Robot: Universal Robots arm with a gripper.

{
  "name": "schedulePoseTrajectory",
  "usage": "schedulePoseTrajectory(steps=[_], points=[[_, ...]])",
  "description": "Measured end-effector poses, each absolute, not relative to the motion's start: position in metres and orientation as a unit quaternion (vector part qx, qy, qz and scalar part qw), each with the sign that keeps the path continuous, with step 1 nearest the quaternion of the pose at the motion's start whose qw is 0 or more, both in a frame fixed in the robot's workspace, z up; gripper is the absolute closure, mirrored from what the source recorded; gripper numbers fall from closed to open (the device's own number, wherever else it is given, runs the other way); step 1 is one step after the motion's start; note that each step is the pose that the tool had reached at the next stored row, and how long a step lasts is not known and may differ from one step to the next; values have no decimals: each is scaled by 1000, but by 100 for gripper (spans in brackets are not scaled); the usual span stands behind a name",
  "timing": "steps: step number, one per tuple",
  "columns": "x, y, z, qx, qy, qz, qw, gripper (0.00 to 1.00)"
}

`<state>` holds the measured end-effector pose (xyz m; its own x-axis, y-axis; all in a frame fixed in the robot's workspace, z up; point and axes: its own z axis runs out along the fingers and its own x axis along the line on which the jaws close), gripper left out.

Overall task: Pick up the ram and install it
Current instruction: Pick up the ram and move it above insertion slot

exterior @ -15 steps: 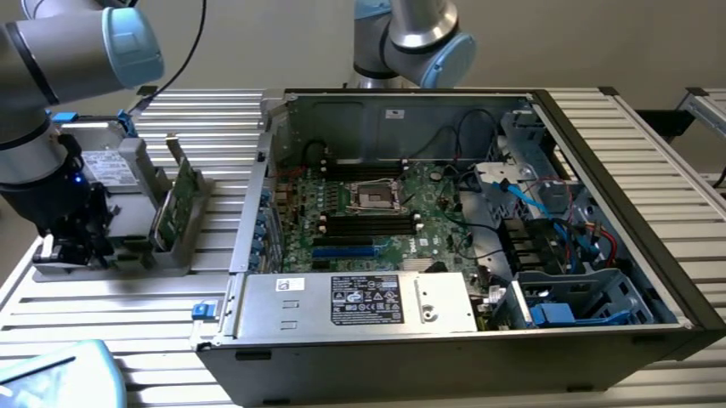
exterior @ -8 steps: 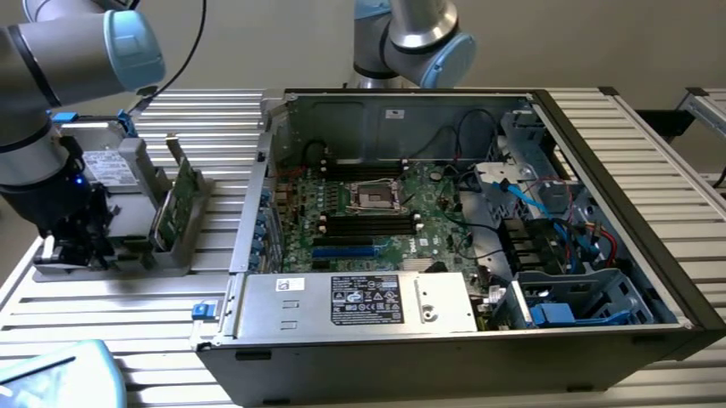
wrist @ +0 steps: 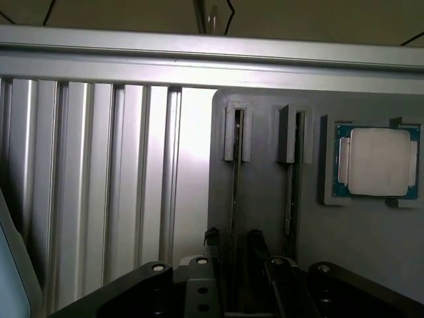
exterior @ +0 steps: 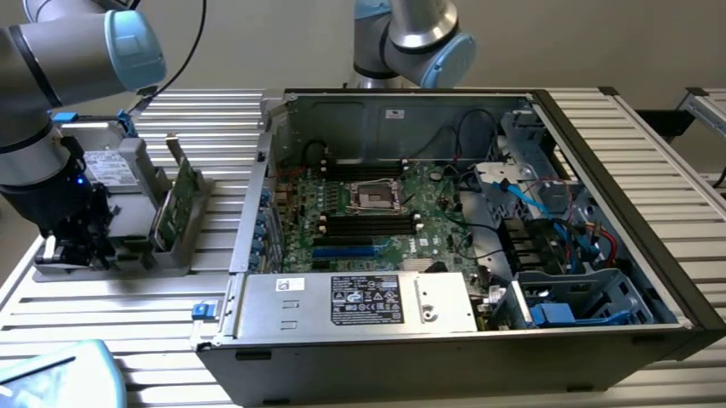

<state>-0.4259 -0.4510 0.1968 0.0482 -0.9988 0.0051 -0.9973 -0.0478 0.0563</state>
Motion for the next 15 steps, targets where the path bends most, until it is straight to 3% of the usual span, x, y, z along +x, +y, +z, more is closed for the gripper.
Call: schedulePoseTrajectory(steps=[8, 11, 15], points=[[-426, -451, 197, 724, -690, -18, 22, 71], [-426, -451, 197, 724, -690, -18, 23, 87], [-426, -451, 197, 724, -690, -19, 23, 87]])
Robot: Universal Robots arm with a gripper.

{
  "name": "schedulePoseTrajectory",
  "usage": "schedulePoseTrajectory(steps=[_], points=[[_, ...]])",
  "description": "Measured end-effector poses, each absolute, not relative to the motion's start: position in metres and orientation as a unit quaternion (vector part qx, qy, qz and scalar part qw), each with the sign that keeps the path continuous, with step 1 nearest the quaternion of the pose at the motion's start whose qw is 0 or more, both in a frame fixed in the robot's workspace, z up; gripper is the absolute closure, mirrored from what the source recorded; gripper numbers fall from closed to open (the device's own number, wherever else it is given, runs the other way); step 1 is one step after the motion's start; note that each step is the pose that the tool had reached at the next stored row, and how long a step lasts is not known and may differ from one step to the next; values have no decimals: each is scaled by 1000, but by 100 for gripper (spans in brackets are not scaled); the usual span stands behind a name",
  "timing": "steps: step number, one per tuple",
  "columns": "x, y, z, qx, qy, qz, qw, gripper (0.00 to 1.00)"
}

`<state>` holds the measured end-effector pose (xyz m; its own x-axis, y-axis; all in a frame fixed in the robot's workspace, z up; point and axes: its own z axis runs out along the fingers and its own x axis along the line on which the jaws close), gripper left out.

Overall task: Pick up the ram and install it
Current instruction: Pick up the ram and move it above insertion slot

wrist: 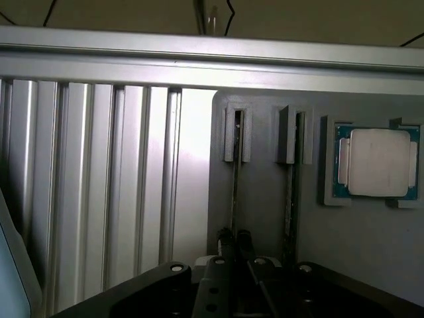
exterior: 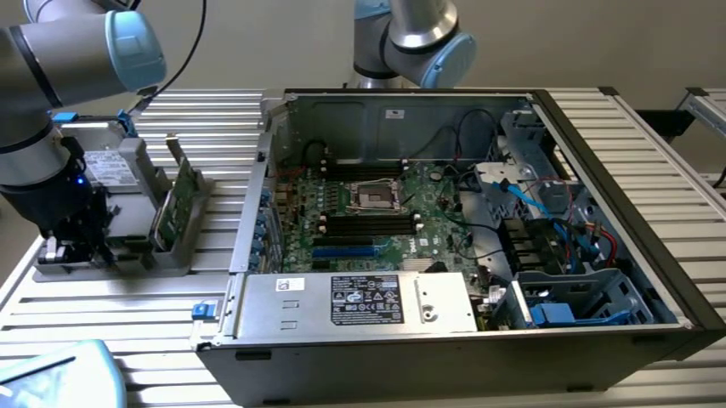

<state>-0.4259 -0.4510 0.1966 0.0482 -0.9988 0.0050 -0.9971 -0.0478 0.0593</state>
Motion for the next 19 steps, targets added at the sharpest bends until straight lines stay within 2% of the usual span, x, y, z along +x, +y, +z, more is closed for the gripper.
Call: schedulePoseTrajectory(steps=[19], points=[[-426, -451, 196, 724, -690, -20, 25, 87]])
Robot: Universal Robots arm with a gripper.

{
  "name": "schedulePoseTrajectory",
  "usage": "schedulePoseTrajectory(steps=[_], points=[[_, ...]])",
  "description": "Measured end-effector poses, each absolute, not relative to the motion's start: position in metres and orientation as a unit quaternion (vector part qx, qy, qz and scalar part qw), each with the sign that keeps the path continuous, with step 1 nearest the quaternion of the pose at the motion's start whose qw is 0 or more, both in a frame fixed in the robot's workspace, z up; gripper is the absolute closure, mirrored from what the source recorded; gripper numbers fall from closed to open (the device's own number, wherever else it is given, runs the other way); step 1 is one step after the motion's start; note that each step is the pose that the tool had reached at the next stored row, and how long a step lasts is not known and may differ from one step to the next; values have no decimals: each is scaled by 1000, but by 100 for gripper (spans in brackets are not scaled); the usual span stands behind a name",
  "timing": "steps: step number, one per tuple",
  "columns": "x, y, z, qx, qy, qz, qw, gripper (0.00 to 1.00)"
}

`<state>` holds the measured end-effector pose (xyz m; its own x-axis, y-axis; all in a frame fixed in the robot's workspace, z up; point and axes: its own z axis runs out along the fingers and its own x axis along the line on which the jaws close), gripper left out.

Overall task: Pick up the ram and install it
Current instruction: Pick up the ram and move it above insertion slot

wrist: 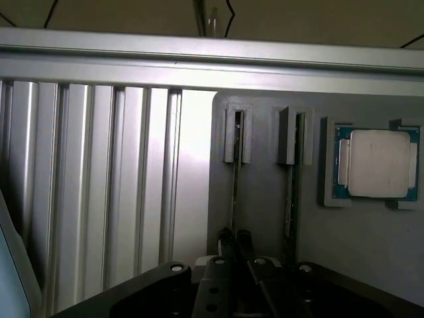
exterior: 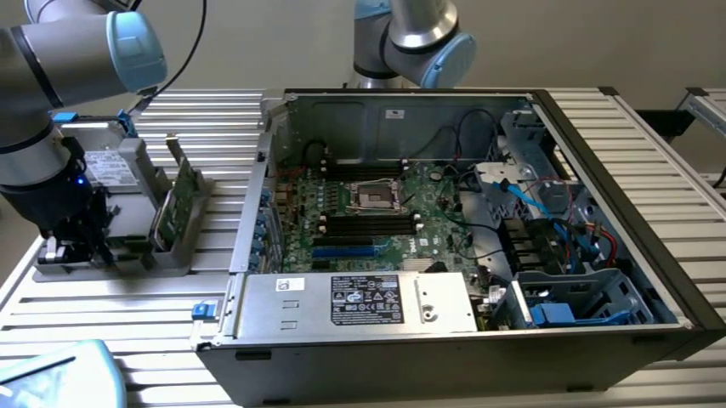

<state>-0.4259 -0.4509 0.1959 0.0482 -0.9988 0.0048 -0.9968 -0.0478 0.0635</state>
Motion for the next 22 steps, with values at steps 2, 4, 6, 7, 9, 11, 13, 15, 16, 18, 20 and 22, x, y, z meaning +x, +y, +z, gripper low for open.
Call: schedulePoseTrajectory(steps=[2, 4, 6, 7, 9, 11, 13, 15, 16, 18, 20, 22], points=[[-426, -451, 196, 724, -690, -20, 25, 87], [-426, -451, 196, 724, -690, -20, 25, 87], [-426, -451, 197, 724, -690, -20, 24, 87], [-426, -451, 198, 724, -690, -20, 25, 87], [-426, -451, 200, 724, -690, -20, 25, 87], [-426, -451, 203, 724, -690, -20, 25, 87], [-426, -451, 206, 724, -690, -20, 25, 87], [-426, -451, 209, 724, -690, -20, 25, 87], [-426, -451, 211, 724, -690, -20, 25, 87], [-426, -451, 216, 724, -690, -20, 25, 87], [-426, -451, 221, 724, -690, -20, 25, 87], [-426, -451, 227, 724, -690, -21, 25, 87]])
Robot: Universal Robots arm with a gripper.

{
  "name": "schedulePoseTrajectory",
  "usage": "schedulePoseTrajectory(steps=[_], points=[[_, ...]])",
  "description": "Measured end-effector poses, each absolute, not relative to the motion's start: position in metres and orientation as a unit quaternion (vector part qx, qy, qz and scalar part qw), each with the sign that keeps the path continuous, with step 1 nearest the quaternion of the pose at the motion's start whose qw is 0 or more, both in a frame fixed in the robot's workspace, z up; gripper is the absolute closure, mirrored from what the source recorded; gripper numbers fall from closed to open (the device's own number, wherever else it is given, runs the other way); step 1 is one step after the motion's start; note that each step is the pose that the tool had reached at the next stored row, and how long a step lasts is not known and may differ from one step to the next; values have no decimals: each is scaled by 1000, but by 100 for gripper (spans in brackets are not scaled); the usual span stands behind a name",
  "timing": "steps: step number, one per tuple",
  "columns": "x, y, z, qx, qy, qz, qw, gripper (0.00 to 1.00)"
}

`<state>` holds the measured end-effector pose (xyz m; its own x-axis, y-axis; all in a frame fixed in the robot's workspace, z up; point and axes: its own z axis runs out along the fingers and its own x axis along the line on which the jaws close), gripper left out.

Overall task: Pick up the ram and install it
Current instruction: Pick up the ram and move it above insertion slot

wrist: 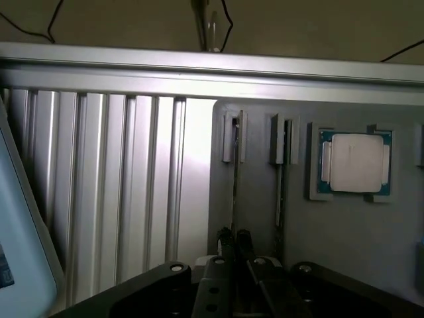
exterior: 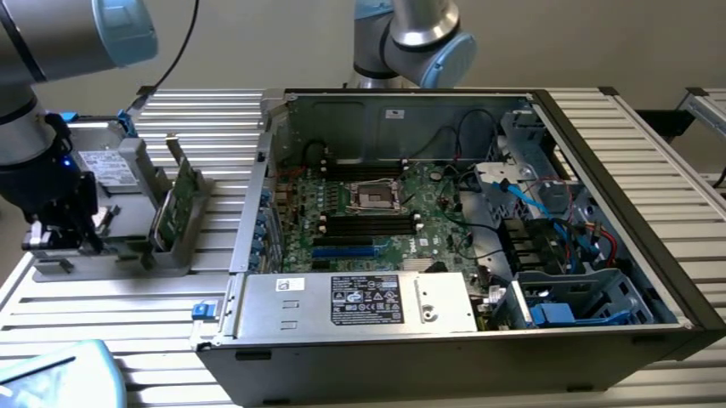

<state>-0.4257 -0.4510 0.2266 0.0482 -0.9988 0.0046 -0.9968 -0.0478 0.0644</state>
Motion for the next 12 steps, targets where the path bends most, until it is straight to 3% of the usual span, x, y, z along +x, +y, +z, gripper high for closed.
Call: schedulePoseTrajectory(steps=[12], points=[[-422, -451, 277, 724, -690, -21, 25, 87]])
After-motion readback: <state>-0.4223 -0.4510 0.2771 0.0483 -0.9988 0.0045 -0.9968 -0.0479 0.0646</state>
